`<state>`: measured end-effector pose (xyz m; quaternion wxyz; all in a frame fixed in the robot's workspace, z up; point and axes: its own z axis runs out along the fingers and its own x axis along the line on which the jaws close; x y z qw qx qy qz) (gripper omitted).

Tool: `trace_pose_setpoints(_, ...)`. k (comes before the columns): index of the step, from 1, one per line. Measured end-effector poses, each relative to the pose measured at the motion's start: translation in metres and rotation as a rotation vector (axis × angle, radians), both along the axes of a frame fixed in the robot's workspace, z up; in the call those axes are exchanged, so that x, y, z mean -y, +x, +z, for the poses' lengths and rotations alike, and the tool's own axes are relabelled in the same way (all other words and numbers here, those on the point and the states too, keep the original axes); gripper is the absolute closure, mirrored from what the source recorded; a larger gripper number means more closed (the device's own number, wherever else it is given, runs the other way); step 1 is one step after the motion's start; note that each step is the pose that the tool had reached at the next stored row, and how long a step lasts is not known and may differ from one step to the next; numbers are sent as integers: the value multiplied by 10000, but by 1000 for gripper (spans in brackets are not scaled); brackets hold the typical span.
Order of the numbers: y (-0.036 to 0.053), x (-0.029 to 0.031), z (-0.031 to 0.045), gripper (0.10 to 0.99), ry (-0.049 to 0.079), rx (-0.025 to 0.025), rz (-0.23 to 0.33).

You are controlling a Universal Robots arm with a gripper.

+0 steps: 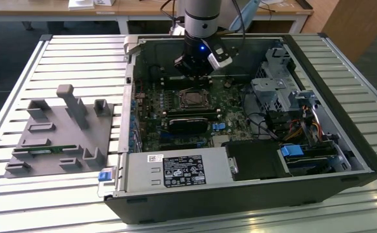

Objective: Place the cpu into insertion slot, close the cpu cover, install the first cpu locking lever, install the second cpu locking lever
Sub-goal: 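Install the first cpu locking lever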

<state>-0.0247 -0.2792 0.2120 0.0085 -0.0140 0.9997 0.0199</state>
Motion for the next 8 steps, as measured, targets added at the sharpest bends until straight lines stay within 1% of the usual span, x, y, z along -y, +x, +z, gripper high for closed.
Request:
trace_pose_setpoints(4, 46, -7, 0, 980, -1, -1, 0)
trace_pose_setpoints(8, 58, -16, 0, 980, -2, -3, 118)
